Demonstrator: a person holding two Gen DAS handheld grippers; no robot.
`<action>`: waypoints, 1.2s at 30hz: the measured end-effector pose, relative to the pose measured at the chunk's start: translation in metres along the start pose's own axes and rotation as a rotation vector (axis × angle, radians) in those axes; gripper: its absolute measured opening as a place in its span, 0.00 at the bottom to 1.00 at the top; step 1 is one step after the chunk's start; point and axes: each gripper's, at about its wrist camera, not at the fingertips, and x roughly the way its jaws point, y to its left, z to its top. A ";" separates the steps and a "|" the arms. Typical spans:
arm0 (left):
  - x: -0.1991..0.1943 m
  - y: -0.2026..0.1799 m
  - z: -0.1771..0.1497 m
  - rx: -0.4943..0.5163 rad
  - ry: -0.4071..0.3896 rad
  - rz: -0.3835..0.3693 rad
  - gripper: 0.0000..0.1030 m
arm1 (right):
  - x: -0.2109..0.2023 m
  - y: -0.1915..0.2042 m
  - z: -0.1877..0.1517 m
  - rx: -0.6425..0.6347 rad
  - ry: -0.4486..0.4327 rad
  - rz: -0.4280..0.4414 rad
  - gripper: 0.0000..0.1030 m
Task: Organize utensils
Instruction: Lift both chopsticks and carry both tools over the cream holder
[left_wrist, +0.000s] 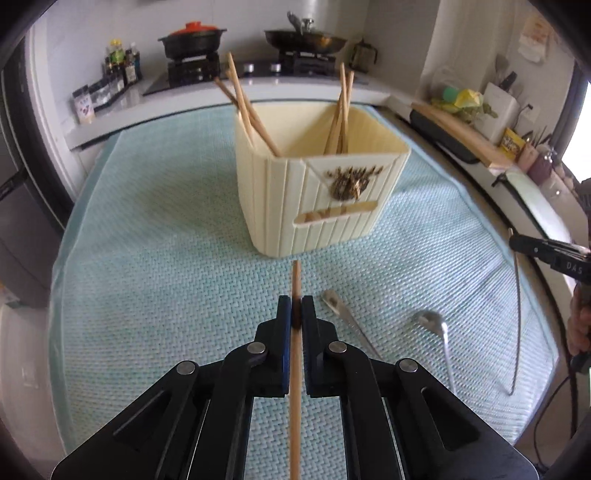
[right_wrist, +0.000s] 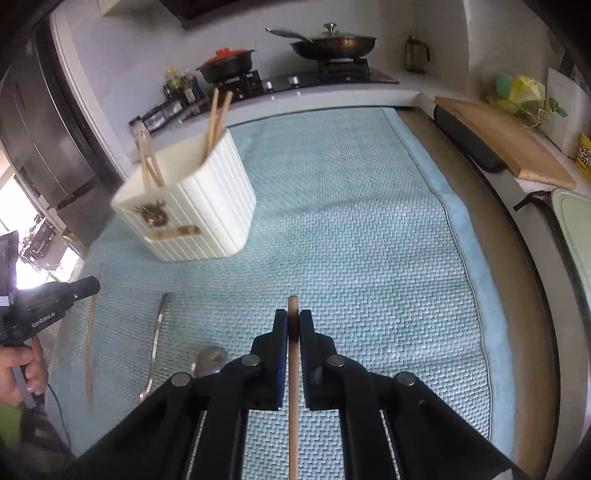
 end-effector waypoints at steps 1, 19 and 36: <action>-0.011 -0.001 0.005 -0.002 -0.030 -0.007 0.03 | -0.015 0.004 -0.001 -0.005 -0.029 0.015 0.06; -0.120 0.015 0.021 -0.044 -0.306 -0.080 0.03 | -0.147 0.063 -0.012 -0.119 -0.423 0.063 0.06; -0.137 0.021 0.024 -0.068 -0.350 -0.112 0.03 | -0.165 0.079 -0.002 -0.139 -0.558 0.140 0.06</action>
